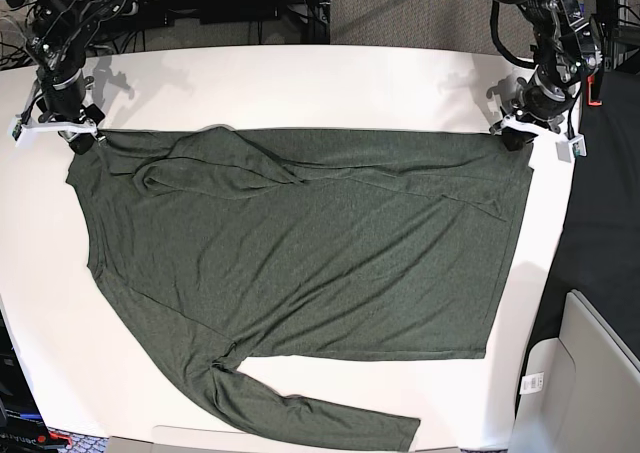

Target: Fold the T-shirt properly

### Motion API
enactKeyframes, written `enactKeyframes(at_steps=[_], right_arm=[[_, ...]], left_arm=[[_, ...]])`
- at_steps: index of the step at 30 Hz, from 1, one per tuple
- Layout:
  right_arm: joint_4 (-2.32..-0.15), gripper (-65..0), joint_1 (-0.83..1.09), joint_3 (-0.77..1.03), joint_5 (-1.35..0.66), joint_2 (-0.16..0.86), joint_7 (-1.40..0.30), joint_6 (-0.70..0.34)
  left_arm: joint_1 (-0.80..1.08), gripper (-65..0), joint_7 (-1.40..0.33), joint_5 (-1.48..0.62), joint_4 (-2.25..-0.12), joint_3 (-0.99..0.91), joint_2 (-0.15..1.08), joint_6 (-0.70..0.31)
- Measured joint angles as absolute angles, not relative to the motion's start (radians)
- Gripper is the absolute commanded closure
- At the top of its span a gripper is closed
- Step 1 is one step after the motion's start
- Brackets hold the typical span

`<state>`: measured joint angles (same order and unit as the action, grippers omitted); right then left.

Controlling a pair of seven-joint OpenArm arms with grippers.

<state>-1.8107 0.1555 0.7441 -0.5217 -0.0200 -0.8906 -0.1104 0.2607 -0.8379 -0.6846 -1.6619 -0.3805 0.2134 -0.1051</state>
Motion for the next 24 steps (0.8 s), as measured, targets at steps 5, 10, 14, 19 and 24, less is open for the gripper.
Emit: enactKeyframes(at_steps=[5,10,14,19,24], right_arm=[[-1.811,-20.9,0.167,0.746,-0.518,-0.021,-0.891,-0.110],[-1.802,-21.7,0.160,0.748,-0.504,-0.020,-0.890,-0.081],[-1.766,-30.9,0.155,0.747,-0.492,-0.022,-0.891,-0.035],[-1.766,-32.5,0.148,0.741,-0.493,-0.023,-0.890,-0.033],[-1.743,-32.5,0.120,0.741,-0.494,-0.023,-0.887,-0.035]], left_arm=[[0.261,-13.0,-0.838,-0.685,-1.662,-0.381,0.213,-0.105],[0.263,-13.0,-0.838,-0.685,-1.662,-0.381,0.213,-0.105],[0.262,-13.0,-0.838,-0.685,-1.662,-0.381,0.213,-0.105],[0.263,-13.0,-0.838,-0.685,-1.662,-0.381,0.213,-0.105],[0.263,-13.0,-0.838,-0.685,-1.662,-0.381,0.213,-0.105]])
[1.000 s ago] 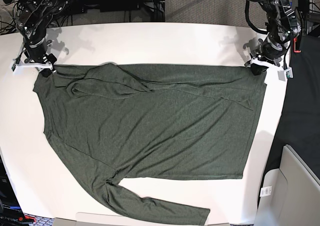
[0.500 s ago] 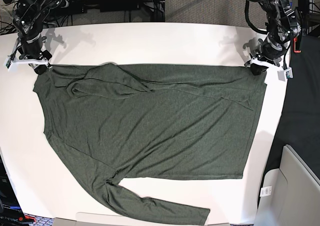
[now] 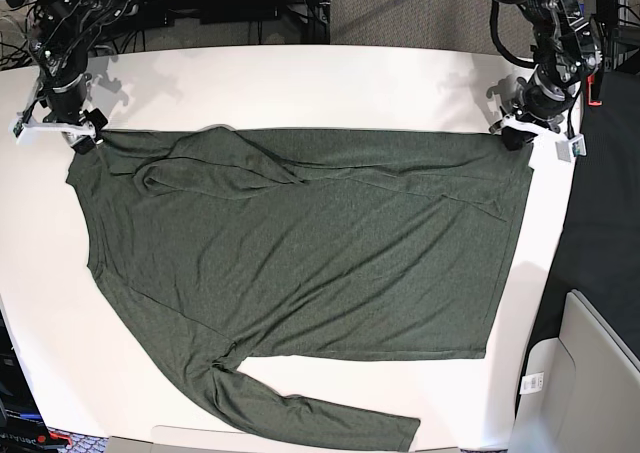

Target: Fold the T-shirt properly

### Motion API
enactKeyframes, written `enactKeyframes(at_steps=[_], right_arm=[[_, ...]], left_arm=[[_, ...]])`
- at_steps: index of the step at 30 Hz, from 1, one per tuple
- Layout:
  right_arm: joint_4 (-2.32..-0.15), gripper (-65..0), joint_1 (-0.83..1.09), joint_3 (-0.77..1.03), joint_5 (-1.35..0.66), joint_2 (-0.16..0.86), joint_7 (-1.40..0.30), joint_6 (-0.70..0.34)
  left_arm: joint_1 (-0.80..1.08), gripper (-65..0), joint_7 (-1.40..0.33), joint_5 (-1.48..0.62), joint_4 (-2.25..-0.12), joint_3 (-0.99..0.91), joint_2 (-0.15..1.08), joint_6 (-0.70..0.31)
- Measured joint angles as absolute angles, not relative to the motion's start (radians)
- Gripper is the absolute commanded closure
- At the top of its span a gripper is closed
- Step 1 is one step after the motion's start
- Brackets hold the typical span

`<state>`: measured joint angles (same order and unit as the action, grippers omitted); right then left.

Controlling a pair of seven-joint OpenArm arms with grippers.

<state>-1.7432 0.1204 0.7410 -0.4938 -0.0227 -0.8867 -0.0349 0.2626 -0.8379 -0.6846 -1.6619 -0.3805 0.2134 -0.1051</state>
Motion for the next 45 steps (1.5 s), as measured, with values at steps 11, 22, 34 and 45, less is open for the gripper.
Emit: enactKeyframes(at_steps=[11,22,34,45], right_arm=[[-1.687,-32.5,0.071,0.694,-0.494,-0.050,-0.852,-0.043],[-1.660,-17.6,0.052,0.693,-0.501,-0.056,-0.844,-0.048],[-1.658,-3.8,0.058,0.696,-0.500,-0.056,-0.860,-0.048],[-1.658,-3.8,0.058,0.696,-0.500,-0.056,-0.860,-0.048]], left_arm=[[0.263,-13.0,-0.838,-0.685,-1.662,-0.381,0.213,-0.105],[0.258,-9.6,-0.838,-0.685,-1.662,-0.381,0.213,-0.107],[0.214,-7.2,-0.842,-0.680,-1.660,-0.379,0.213,-0.104],[0.211,-23.8,-0.899,-0.681,-1.660,-0.388,0.220,0.045]])
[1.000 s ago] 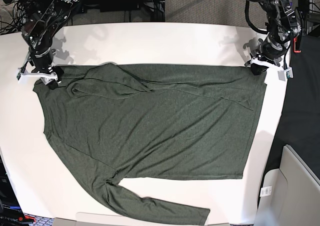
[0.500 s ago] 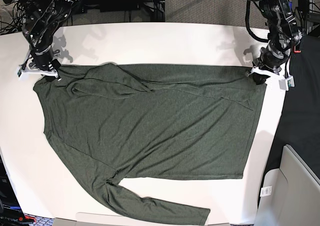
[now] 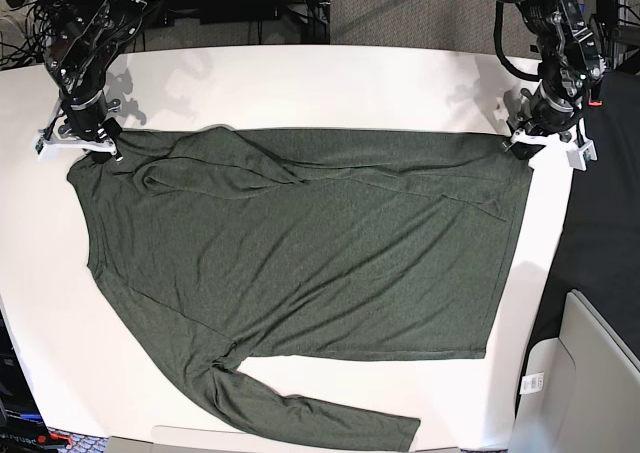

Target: Fold the T-shirt properly

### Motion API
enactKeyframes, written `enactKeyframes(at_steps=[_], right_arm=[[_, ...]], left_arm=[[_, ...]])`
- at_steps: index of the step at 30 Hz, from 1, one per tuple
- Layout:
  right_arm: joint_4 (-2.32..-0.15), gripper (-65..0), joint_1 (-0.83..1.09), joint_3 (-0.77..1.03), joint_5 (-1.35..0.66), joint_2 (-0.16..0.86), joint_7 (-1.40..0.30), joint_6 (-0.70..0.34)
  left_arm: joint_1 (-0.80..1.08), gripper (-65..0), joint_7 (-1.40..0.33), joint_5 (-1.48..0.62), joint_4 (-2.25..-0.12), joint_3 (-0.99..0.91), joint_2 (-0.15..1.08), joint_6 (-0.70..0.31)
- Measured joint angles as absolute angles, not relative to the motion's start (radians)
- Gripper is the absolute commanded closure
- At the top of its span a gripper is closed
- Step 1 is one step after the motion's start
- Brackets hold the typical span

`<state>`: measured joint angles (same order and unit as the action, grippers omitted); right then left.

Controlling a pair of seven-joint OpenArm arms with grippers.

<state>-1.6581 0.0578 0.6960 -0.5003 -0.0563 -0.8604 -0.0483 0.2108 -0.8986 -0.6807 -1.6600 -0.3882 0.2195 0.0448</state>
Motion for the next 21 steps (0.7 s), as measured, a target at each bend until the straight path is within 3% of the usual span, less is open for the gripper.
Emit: enactKeyframes(at_steps=[8,21], right_arm=[[-1.658,-3.8,0.056,0.696,-0.500,-0.056,-0.861,-0.048],[-1.658,-3.8,0.056,0.696,-0.500,-0.056,-0.863,-0.048]], left_arm=[[0.210,-30.3,-0.916,-0.684,-1.660,-0.386,0.218,0.045],[0.142,-30.3,-0.856,-0.696,-1.562,-0.384,0.194,0.027]])
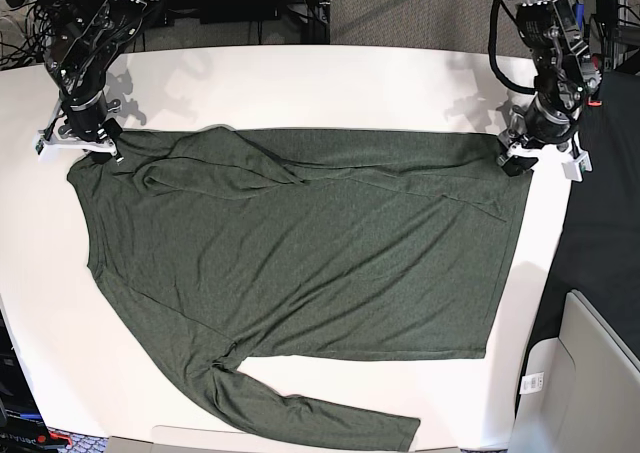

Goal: Fold the T-shirt properly
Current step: 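Pull the held shoulder corners apart and away from the shirt body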

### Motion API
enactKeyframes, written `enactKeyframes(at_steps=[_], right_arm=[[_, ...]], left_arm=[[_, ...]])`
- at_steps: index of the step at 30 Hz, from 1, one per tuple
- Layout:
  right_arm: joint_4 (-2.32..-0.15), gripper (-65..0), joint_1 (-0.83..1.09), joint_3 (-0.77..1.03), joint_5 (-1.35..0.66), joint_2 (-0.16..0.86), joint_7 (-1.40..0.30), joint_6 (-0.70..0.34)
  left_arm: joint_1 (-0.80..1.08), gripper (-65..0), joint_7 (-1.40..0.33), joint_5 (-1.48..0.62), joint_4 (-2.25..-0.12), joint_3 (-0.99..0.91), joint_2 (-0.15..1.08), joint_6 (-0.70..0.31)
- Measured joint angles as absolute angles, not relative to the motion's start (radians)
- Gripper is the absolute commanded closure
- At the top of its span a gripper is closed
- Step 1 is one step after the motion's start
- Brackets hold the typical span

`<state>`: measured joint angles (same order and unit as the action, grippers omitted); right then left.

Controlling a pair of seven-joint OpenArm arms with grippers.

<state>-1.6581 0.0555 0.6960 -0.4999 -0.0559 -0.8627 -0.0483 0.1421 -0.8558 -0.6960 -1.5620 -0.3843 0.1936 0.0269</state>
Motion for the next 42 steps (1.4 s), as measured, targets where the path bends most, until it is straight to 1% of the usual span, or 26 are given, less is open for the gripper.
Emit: enactKeyframes(at_steps=[2,4,7,11,12,15,17,18,22,26,30,32,34,39,42], right_arm=[[-1.658,-3.8,0.056,0.696,-0.500,-0.056,-0.862,-0.048],[-1.658,-3.7,0.056,0.696,-0.500,-0.056,-0.863,-0.048],[-1.658,-3.7,0.055,0.696,-0.500,-0.056,-0.863,-0.048],[-1.658,-3.5,0.055,0.708,-0.501,-0.057,-0.864,-0.050],[-1.658,-3.4,0.055,0.715,-0.504,-0.057,-0.866,-0.052],[-1.658,-2.9,0.055,0.729,-0.504,-0.056,-0.868,-0.052],[-1.659,-0.3,0.056,0.736,-0.511,-0.053,-0.871,-0.052],[-1.659,-0.2,0.057,0.742,-0.525,-0.050,-0.877,-0.051],[-1.666,-0.4,0.082,0.748,-0.548,-0.036,-0.878,-0.052],[-1.686,-0.4,0.107,0.748,-0.565,-0.026,-0.886,-0.052],[-1.721,-0.4,0.146,0.749,-0.572,-0.025,-0.895,-0.103],[-1.737,-0.4,0.157,0.757,-0.572,-0.026,-0.897,-0.105],[-1.761,-0.4,0.173,0.762,-0.574,-0.025,-0.899,-0.108],[-1.800,-0.4,0.227,0.762,-0.583,-0.023,-0.923,-0.109],[-1.804,-0.4,0.250,0.802,-0.627,-0.025,-0.926,-0.116]], left_arm=[[0.141,-29.6,-0.852,-0.693,-1.562,-0.356,0.195,0.030],[0.139,-26.9,-0.850,-0.692,-1.563,-0.332,0.197,0.031],[0.139,-17.3,-0.837,-0.692,-1.562,-0.294,0.196,0.030],[0.139,-1.2,-0.843,-0.696,-1.560,-0.255,0.198,0.030],[0.139,0.0,-0.844,-0.697,-1.559,-0.256,0.196,0.029],[0.139,-0.1,-0.845,-0.701,-1.561,-0.257,0.197,0.027],[0.142,-0.1,-0.850,-0.701,-1.571,-0.257,0.211,0.027],[0.146,-0.1,-0.868,-0.701,-1.583,-0.257,0.217,0.027],[0.204,-0.1,-0.883,-0.700,-1.641,-0.257,0.233,0.030],[0.241,-0.1,-0.916,-0.691,-1.701,-0.298,0.228,0.039],[0.285,-0.1,-0.918,-0.688,-1.737,-0.304,0.230,0.037],[0.297,-0.1,-0.918,-0.688,-1.744,-0.304,0.230,0.001],[0.307,-0.1,-0.916,-0.689,-1.752,-0.305,0.230,-0.010],[0.363,-0.1,-0.917,-0.693,-1.756,-0.347,0.229,-0.020],[0.381,-0.1,-0.915,-0.693,-1.757,-0.364,0.231,-0.023]])
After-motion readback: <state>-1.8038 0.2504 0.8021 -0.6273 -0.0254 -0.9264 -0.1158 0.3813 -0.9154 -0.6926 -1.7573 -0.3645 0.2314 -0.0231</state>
